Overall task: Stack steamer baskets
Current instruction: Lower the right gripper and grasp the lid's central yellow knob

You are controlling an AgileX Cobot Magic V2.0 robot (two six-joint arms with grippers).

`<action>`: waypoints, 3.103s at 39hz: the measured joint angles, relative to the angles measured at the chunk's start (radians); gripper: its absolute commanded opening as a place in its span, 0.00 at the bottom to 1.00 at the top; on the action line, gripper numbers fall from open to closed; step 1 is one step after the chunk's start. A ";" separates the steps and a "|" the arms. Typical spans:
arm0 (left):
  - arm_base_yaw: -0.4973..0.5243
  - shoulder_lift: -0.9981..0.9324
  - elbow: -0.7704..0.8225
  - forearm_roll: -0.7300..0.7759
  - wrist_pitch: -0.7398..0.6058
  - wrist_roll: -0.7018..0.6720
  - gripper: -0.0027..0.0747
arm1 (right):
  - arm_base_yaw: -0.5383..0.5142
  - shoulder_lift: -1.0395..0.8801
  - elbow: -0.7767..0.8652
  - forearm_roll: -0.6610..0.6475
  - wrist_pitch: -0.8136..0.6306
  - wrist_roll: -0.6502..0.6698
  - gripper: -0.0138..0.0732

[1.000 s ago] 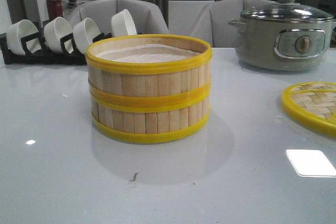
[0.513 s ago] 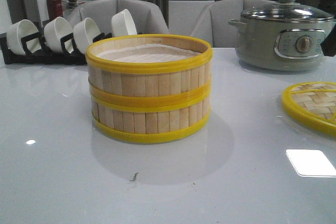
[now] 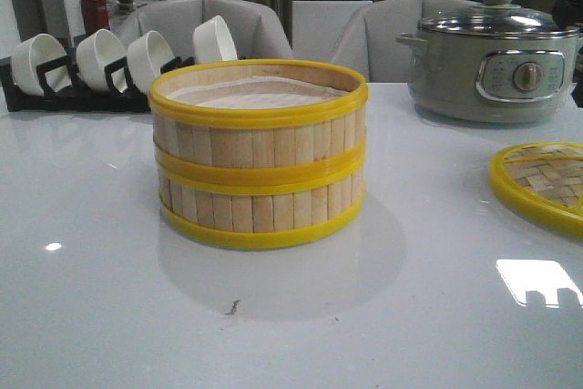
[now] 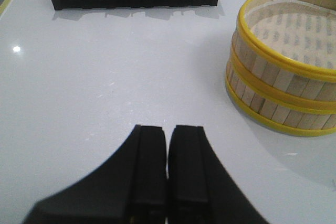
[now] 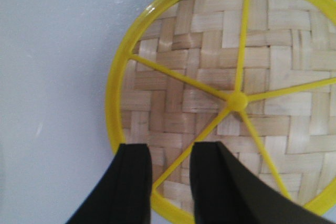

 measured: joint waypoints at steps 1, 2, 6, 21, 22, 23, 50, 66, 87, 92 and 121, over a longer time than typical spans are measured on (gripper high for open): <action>0.000 0.000 0.000 0.000 0.000 0.000 0.15 | -0.007 0.015 -0.012 -0.003 0.007 0.000 0.53; 0.000 0.000 0.000 0.000 0.000 0.000 0.15 | -0.012 0.025 -0.025 -0.006 0.015 0.000 0.53; 0.000 0.000 0.000 0.000 0.000 0.000 0.15 | -0.038 0.069 -0.059 -0.010 0.030 0.000 0.53; 0.000 0.000 0.000 0.000 0.000 0.000 0.15 | -0.071 0.153 -0.070 -0.023 0.016 0.000 0.53; 0.000 0.000 0.000 0.000 0.000 0.000 0.15 | -0.071 0.153 -0.070 -0.023 0.009 0.000 0.53; 0.000 0.000 0.000 0.000 0.000 0.000 0.15 | -0.071 0.154 -0.070 -0.023 0.000 0.000 0.53; 0.000 0.000 0.000 0.000 0.000 0.000 0.15 | -0.071 0.242 -0.162 -0.024 0.012 0.000 0.53; 0.000 0.000 0.000 0.000 0.000 0.000 0.15 | -0.071 0.242 -0.165 -0.026 0.012 0.000 0.53; 0.000 0.000 0.000 0.000 0.000 0.000 0.15 | -0.047 0.242 -0.165 -0.030 0.014 0.000 0.53; 0.000 0.000 0.000 0.000 0.000 0.000 0.15 | -0.047 0.242 -0.165 -0.030 0.014 0.000 0.53; 0.000 0.000 0.000 0.000 0.000 0.000 0.15 | -0.045 0.269 -0.172 -0.036 0.030 0.000 0.23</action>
